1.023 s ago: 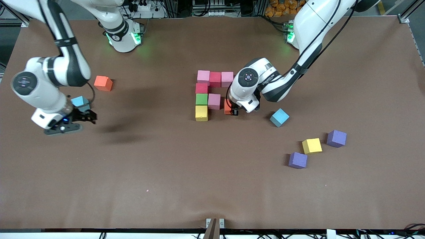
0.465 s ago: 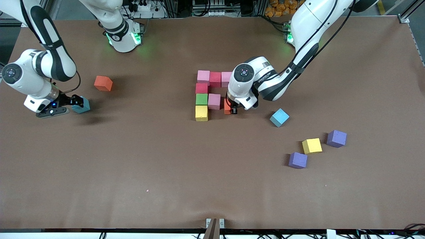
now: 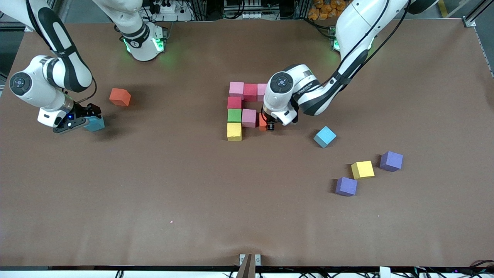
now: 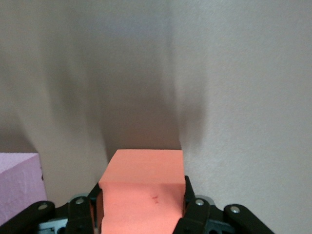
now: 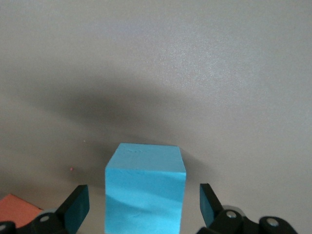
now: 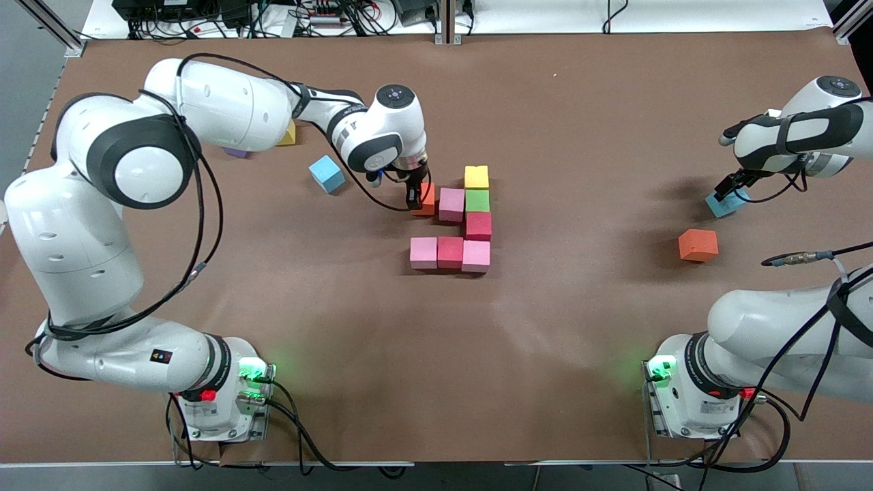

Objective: Arrange 11 blocks into digit 3
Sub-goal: 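Grasp the cyan cube with the right gripper while the left gripper lowers orange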

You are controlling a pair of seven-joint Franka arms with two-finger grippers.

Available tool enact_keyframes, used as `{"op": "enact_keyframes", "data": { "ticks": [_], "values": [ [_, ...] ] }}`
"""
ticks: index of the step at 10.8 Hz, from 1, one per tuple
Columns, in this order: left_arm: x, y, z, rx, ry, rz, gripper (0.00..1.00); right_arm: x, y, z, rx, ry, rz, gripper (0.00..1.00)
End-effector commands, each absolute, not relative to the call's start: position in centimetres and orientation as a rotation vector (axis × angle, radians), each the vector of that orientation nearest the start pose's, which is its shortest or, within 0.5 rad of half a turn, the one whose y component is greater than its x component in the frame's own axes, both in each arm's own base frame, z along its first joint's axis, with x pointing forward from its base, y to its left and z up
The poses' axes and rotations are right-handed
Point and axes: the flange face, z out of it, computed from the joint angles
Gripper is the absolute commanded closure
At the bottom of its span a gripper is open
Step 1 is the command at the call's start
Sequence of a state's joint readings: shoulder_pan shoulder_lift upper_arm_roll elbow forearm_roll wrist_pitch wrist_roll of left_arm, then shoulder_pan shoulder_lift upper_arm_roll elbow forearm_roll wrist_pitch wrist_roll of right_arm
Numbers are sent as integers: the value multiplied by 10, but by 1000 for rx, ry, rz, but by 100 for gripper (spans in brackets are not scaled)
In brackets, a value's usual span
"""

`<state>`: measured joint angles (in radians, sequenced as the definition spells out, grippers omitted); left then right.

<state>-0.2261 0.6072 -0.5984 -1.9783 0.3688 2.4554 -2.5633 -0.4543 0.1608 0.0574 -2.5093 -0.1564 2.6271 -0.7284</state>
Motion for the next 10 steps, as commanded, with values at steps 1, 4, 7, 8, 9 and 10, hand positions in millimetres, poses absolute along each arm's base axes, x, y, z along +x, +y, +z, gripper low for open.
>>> {"op": "enact_keyframes", "data": {
  "ticks": [1, 4, 7, 8, 9, 10],
  "values": [
    [416, -446, 203, -2256, -2196, 138, 54, 414, -181, 205, -3059, -824, 65, 0],
    [414, -449, 203, -2262, -2194, 140, 54, 412, -180, 198, -3050, -817, 79, 0],
    [411, -453, 203, -2260, -2201, 142, 54, 413, -177, 196, -3042, -796, 78, 49],
    [411, -453, 204, -2259, -2204, 143, 54, 415, -174, 197, -3040, -805, 76, 55],
    [410, -453, 203, -2258, -2203, 144, 45, 421, -170, 203, -3042, -820, 61, 58],
    [410, -453, 203, -2261, -2201, 142, 5, 429, -164, 211, -3046, -848, 33, 61]
  ]
}}
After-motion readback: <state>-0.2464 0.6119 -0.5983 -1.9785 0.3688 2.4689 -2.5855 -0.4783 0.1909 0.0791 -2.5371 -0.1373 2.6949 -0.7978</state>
